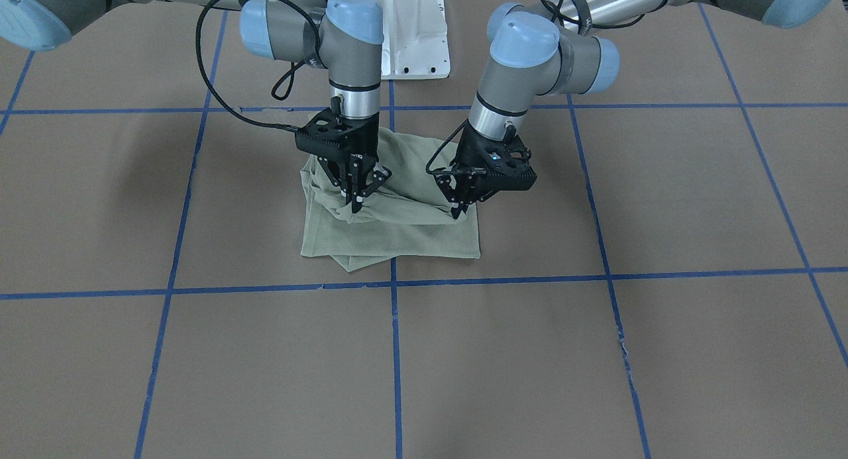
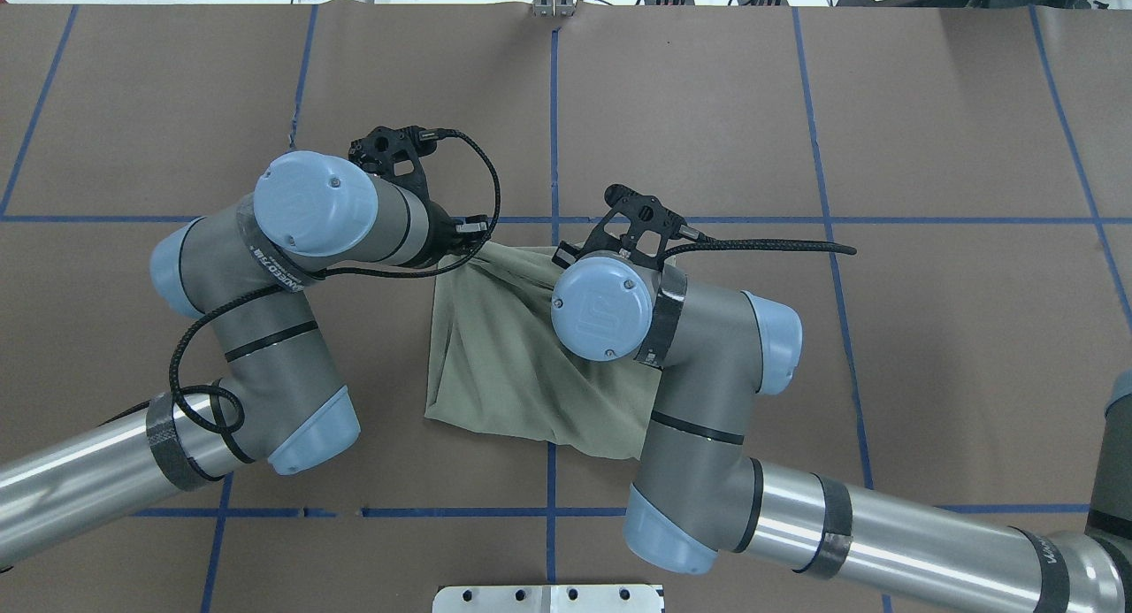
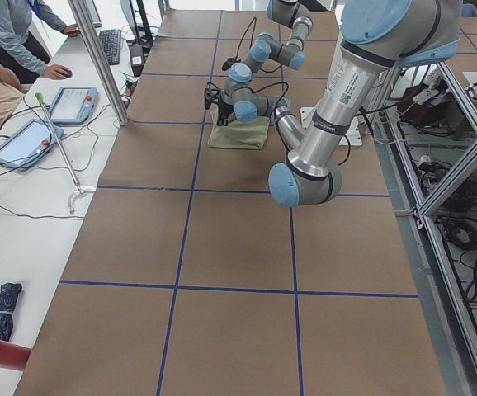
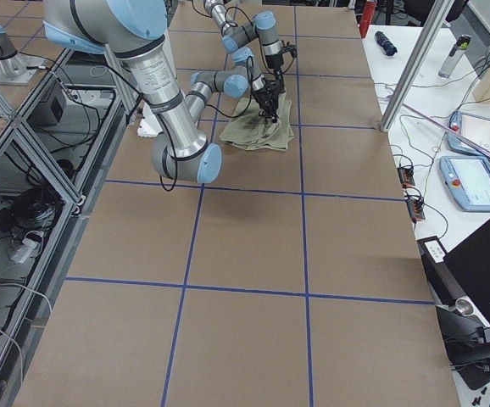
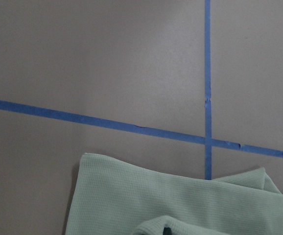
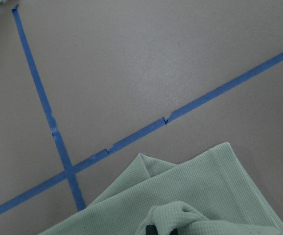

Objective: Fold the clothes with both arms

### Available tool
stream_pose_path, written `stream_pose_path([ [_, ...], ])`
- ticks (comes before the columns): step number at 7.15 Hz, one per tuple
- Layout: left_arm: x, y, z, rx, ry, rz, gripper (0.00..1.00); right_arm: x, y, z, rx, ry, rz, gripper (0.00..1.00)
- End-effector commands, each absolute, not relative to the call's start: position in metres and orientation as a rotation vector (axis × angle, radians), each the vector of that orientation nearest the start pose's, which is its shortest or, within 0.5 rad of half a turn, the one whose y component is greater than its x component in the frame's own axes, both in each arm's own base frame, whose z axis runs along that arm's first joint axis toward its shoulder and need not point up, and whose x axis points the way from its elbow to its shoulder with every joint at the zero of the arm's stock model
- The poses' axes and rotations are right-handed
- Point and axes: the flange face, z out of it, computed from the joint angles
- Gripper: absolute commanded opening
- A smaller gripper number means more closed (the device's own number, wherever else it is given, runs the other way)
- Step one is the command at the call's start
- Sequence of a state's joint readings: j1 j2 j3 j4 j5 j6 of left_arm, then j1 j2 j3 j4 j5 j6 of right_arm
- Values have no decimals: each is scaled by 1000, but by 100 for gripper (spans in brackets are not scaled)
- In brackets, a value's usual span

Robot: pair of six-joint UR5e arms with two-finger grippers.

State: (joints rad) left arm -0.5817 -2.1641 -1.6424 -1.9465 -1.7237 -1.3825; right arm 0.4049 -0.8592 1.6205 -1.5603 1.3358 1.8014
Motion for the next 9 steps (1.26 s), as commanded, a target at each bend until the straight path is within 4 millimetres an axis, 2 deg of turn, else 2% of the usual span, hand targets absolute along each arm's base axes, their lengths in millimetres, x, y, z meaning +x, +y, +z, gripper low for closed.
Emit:
stream_pose_path([
  [1, 507, -485, 248, 279, 1006, -289, 0, -583, -442, 224, 312, -742, 689, 0],
  [2, 506, -485, 249, 286, 1000, -278, 0, -582, -449, 229, 322, -726, 675, 0],
  [3, 504, -488, 251, 288, 997, -281, 0, -581, -454, 235, 340, -701, 636, 9],
  [4, 504, -488, 253, 317, 982, -227, 98, -588, -459, 245, 375, -660, 543, 99],
  [5, 491, -496, 251, 361, 974, -172, 100, -571, -483, 234, 381, -670, 526, 100],
  [6, 474, -508, 249, 382, 973, -146, 100, -552, -498, 214, 294, -719, 427, 100],
  [7, 470, -511, 251, 369, 978, -135, 100, -538, -493, 200, 261, -767, 378, 100],
  [8, 470, -511, 251, 370, 978, -137, 100, -533, -486, 195, 267, -786, 370, 100],
  [9, 469, -511, 252, 369, 977, -137, 100, -548, -448, 206, 265, -791, 332, 100],
])
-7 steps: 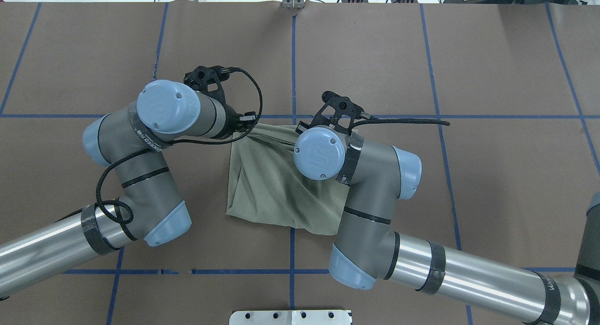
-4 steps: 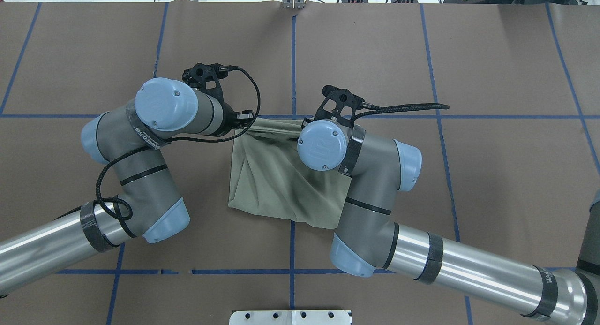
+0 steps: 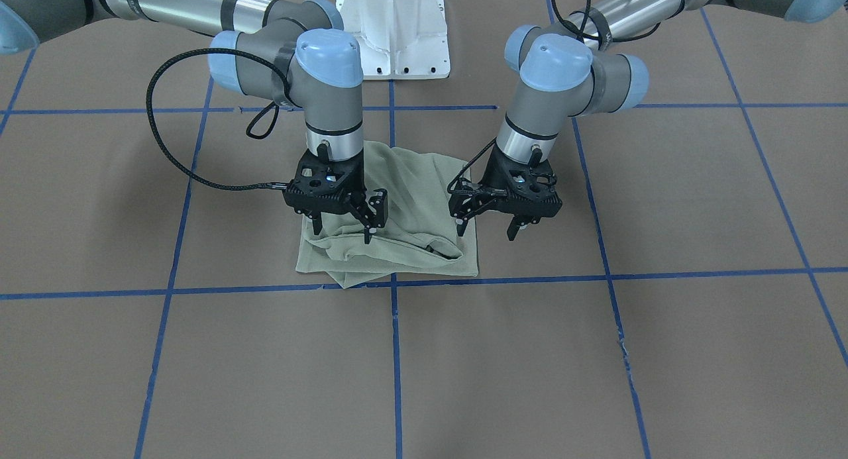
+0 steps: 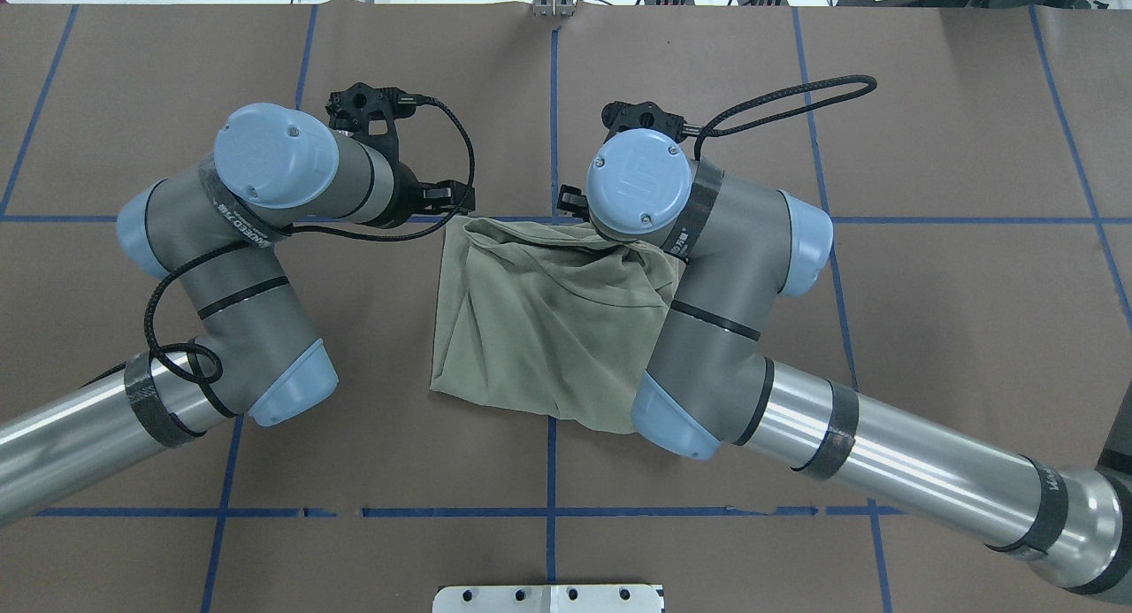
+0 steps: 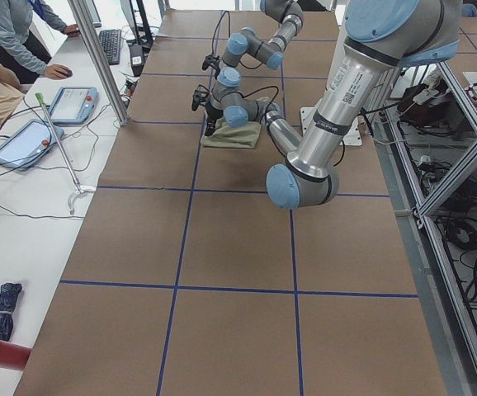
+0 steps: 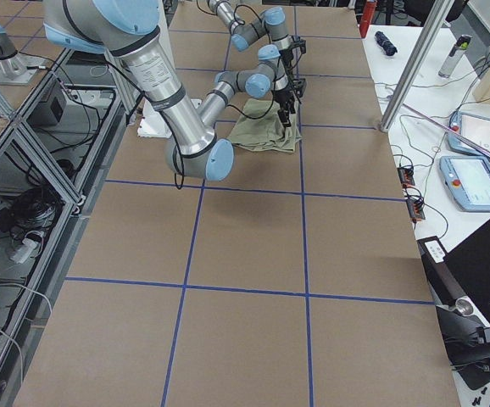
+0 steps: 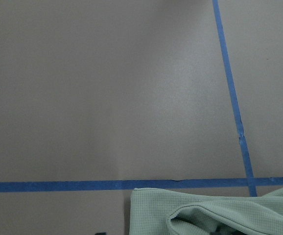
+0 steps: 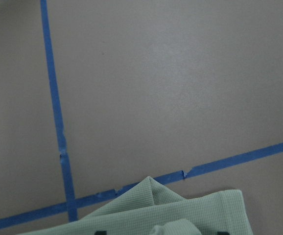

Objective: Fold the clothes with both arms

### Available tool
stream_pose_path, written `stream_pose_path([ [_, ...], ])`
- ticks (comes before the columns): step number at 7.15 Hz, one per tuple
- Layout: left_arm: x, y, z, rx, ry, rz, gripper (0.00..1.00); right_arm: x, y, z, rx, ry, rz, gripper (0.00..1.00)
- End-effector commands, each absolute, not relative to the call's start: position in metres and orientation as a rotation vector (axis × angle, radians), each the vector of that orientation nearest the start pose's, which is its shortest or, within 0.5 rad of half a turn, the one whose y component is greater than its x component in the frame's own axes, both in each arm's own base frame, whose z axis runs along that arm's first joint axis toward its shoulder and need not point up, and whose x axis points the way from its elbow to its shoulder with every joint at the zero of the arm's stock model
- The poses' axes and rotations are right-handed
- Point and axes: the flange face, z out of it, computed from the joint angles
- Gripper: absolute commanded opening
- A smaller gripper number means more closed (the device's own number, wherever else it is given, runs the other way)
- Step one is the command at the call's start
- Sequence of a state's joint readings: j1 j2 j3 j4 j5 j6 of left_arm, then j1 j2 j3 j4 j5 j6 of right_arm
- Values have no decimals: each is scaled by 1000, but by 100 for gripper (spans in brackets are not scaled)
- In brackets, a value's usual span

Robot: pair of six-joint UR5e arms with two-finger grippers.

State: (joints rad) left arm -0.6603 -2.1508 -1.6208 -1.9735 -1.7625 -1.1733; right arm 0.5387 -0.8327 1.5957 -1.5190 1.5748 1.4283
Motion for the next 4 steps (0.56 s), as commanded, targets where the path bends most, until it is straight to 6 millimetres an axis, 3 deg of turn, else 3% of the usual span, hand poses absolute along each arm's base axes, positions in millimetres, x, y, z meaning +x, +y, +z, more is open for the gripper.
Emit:
stream_pose_path([
  [1, 469, -512, 252, 370, 977, -139, 100, -572, -417, 211, 295, -775, 304, 100],
  [2, 468, -512, 254, 368, 976, -140, 100, -589, -402, 219, 315, -748, 281, 100],
  [4, 468, -511, 255, 374, 988, -138, 100, -604, -421, 248, 328, -662, 226, 100],
])
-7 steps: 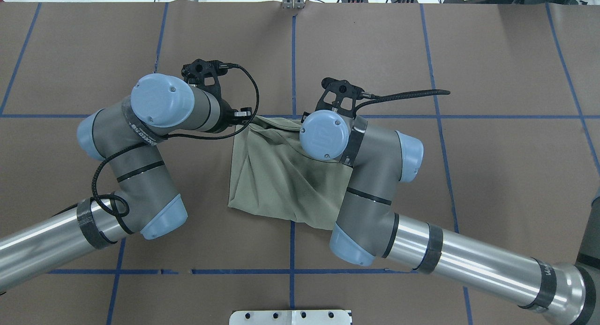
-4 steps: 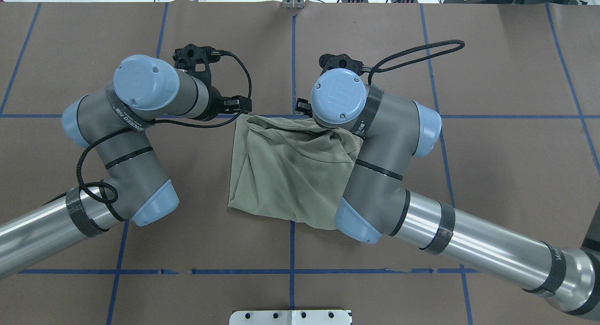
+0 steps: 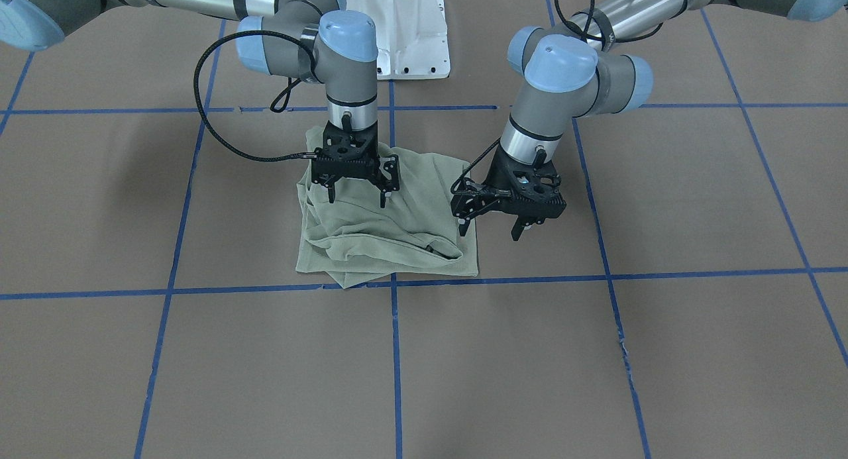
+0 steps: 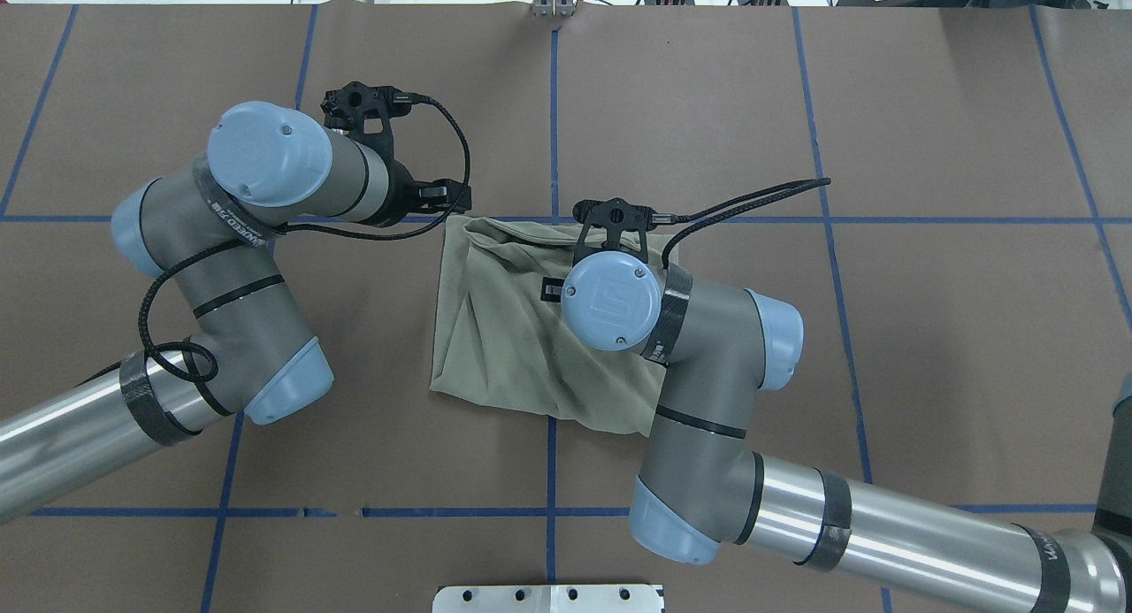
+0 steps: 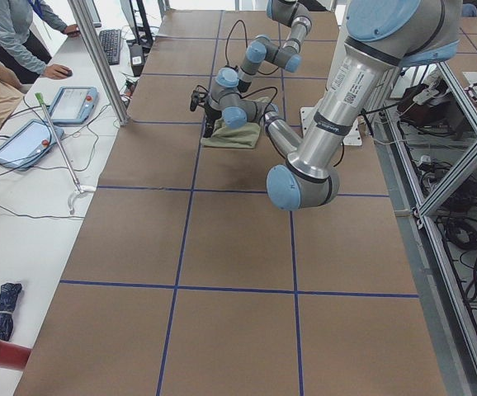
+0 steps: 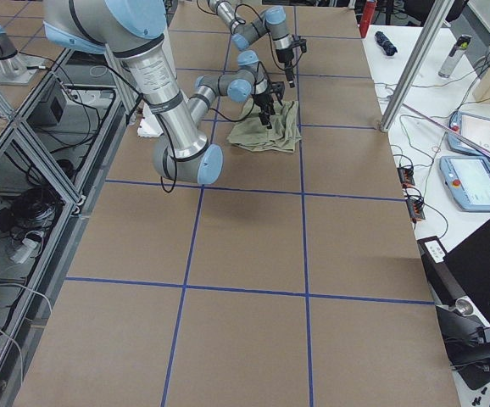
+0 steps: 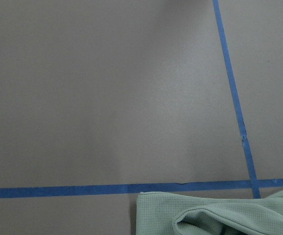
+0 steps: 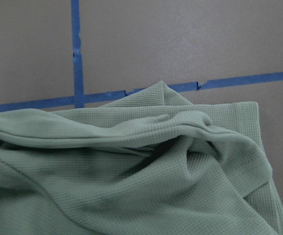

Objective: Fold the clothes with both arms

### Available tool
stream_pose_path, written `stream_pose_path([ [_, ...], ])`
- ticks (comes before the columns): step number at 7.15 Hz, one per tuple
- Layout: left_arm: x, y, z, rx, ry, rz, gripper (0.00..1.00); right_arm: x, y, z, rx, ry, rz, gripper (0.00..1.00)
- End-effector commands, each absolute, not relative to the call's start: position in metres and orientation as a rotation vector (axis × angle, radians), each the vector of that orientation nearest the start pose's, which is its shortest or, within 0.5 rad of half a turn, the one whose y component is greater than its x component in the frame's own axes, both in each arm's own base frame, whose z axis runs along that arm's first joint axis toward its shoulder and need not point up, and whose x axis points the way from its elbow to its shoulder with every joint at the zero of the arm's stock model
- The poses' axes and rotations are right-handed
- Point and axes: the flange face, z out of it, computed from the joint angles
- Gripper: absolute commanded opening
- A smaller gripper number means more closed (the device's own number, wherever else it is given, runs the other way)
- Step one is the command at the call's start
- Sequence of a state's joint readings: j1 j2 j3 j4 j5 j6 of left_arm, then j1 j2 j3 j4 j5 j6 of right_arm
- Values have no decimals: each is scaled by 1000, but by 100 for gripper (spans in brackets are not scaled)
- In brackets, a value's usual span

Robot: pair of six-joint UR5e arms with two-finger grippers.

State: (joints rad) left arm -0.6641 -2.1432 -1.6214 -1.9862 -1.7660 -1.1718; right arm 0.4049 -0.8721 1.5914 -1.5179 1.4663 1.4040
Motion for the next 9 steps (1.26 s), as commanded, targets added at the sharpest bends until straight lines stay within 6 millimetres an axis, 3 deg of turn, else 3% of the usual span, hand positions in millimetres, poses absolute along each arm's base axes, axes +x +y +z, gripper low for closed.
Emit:
stream_pose_path([
  [1, 468, -511, 256, 373, 987, -138, 100, -600, -442, 253, 339, -635, 230, 100],
  [3, 467, -510, 255, 375, 989, -137, 100, -587, -519, 265, 361, -538, 251, 100],
  [5, 463, -505, 255, 375, 996, -137, 100, -549, -603, 276, 371, -446, 271, 100],
  [6, 461, -504, 257, 374, 996, -139, 100, -530, -620, 273, 374, -447, 254, 100],
  [7, 460, -503, 255, 377, 1000, -138, 100, -528, -621, 255, 358, -515, 245, 100],
  [8, 459, -503, 255, 375, 1001, -141, 100, -530, -610, 232, 340, -616, 231, 100],
  [9, 459, -502, 259, 373, 997, -141, 100, -545, -574, 206, 314, -697, 243, 100],
])
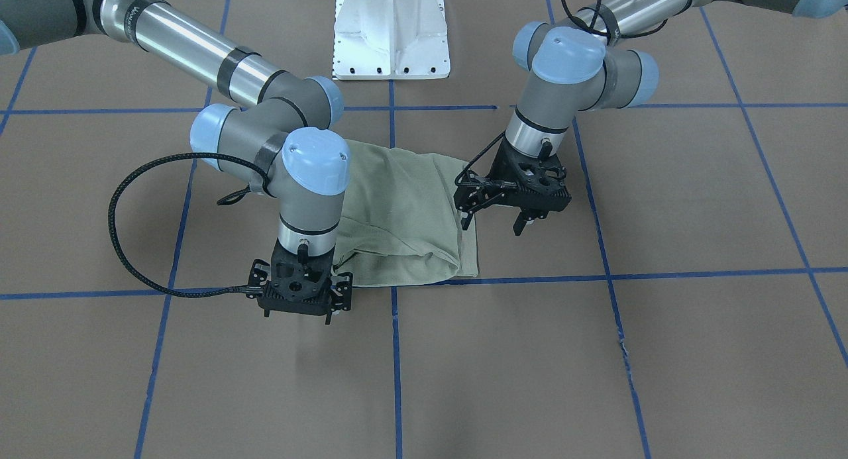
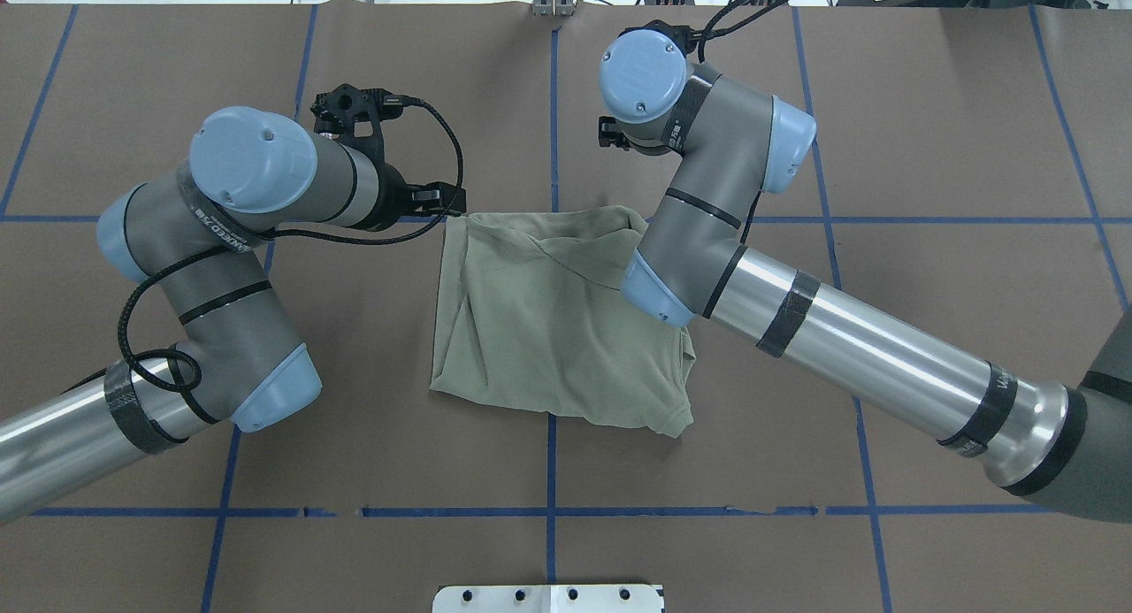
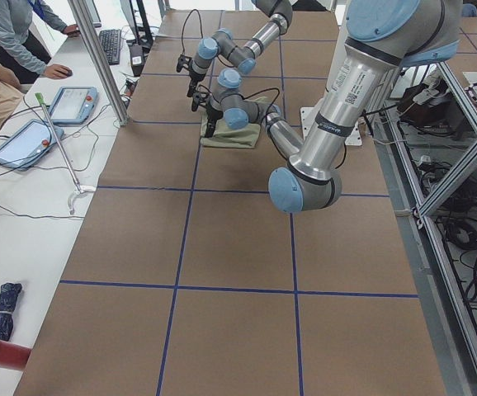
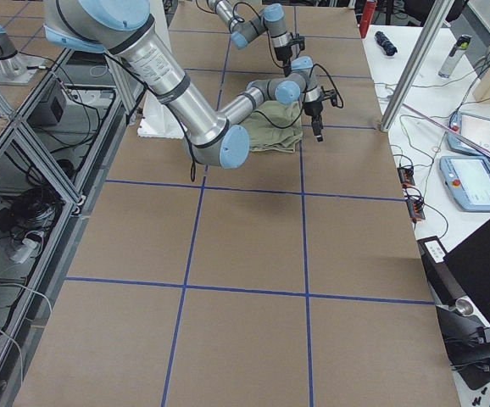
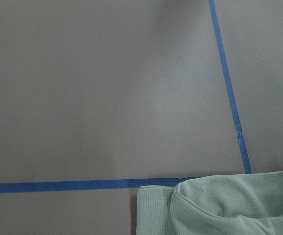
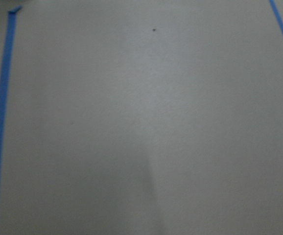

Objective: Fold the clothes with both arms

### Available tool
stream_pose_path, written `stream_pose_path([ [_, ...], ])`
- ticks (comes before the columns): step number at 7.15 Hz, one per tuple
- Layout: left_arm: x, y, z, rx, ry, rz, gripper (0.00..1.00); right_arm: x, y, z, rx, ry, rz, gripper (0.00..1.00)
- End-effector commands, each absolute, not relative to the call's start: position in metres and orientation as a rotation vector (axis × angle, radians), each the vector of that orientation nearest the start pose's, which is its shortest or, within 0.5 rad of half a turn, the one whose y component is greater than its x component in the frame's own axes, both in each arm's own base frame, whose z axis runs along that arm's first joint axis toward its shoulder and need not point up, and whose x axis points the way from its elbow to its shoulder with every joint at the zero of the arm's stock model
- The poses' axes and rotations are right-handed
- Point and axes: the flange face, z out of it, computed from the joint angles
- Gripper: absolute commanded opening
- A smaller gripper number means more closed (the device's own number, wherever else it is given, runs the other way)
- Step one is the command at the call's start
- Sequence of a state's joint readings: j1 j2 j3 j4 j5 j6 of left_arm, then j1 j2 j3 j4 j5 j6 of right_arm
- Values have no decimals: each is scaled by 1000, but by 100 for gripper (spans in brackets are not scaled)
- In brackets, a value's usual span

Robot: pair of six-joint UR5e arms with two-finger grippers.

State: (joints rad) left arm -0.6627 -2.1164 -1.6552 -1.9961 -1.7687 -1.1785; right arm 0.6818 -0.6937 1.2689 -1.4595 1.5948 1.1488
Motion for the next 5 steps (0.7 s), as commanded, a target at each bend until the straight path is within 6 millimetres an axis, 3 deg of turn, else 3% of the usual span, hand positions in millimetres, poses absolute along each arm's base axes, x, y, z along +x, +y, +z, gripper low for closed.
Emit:
stream_pose_path([
  [1, 459, -502, 259, 372, 996, -142, 100, -573, -543, 204, 281, -722, 332, 99],
  [2, 459, -502, 259, 373, 997, -141, 100, -600, -517, 222, 325, -674, 333, 90],
  [4, 460, -502, 260, 371, 996, -140, 100, -598, -511, 260, 329, -623, 334, 75],
  [5, 460, -502, 260, 370, 997, -143, 100, -597, -511, 260, 327, -620, 334, 74],
])
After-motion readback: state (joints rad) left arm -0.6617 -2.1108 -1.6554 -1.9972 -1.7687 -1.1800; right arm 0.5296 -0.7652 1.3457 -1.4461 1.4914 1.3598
